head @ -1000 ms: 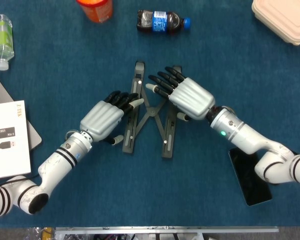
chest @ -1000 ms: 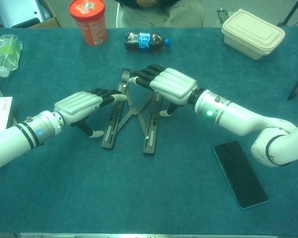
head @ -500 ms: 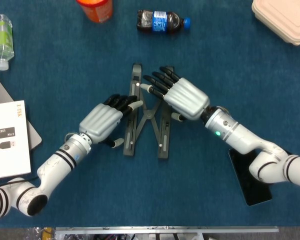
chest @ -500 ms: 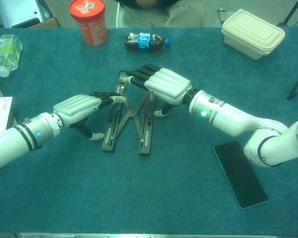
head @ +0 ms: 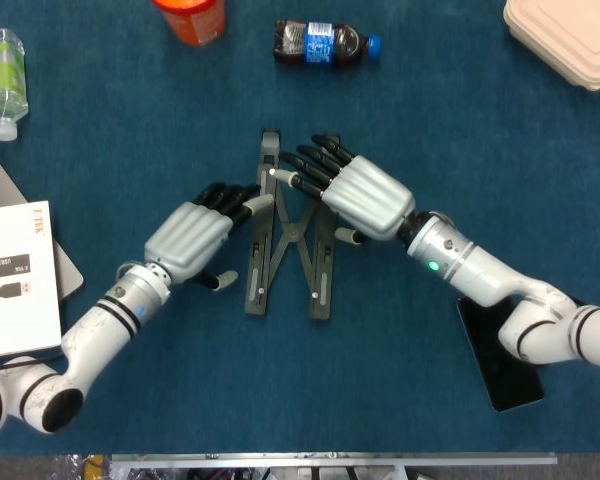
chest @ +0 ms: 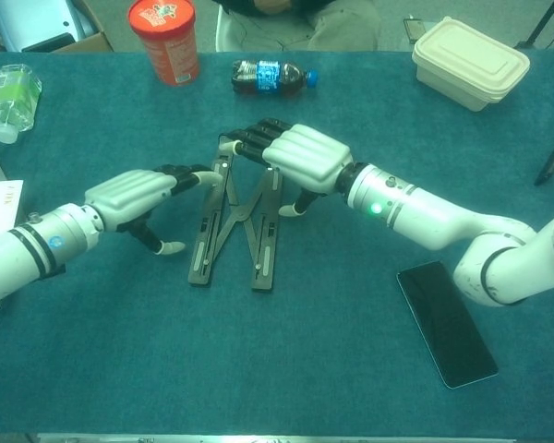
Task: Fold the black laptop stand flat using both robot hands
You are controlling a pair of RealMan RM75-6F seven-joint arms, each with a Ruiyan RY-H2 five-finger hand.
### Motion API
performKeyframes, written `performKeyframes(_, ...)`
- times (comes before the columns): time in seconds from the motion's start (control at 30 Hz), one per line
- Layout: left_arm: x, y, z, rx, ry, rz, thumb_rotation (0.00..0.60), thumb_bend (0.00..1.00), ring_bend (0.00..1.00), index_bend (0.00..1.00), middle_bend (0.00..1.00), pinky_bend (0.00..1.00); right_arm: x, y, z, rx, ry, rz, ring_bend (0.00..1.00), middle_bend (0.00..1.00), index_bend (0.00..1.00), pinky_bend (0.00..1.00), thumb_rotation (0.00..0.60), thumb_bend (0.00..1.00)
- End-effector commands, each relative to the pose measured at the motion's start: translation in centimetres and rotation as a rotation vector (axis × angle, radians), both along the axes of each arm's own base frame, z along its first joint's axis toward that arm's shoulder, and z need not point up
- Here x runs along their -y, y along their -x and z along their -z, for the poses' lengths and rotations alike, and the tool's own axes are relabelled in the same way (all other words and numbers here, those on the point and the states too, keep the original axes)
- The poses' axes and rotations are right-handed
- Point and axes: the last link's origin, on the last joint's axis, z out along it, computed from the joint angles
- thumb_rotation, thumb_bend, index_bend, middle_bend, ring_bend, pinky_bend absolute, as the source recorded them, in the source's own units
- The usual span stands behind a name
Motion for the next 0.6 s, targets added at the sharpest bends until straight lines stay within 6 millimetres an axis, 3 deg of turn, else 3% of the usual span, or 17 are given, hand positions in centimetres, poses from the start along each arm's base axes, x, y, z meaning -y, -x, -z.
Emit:
performKeyframes(0.03, -0.1, 0.3, -1.0, -0.021, -0.026, 0.003, 0.6, 0.25, 0.0, 0.0, 0.0, 0.0, 0.2, -0.7, -1.3, -0.011, -0.039, 0.001, 0.0, 0.0, 0.0, 0.0, 0.6, 0.12)
performKeyframes(0.43, 0.5, 1.9, -7.7, -0.091, -0.248, 0.005, 0.6, 0.25, 0.0, 0.0, 0.0, 0.0, 1.5, -3.8, -4.9, -0.15, -0.177, -0.049, 0.0, 0.0, 0.0, 0.0, 0.6, 0.12)
performKeyframes(0.6, 0.8, 3.1, -10.5, -0.09, -0.346, -0.065, 0.6, 0.25, 0.0, 0.0, 0.0, 0.0, 1.6, -5.1, -5.1, -0.217, -0.178, -0.124, 0.0, 0.0, 0.0, 0.0, 0.6, 0.03)
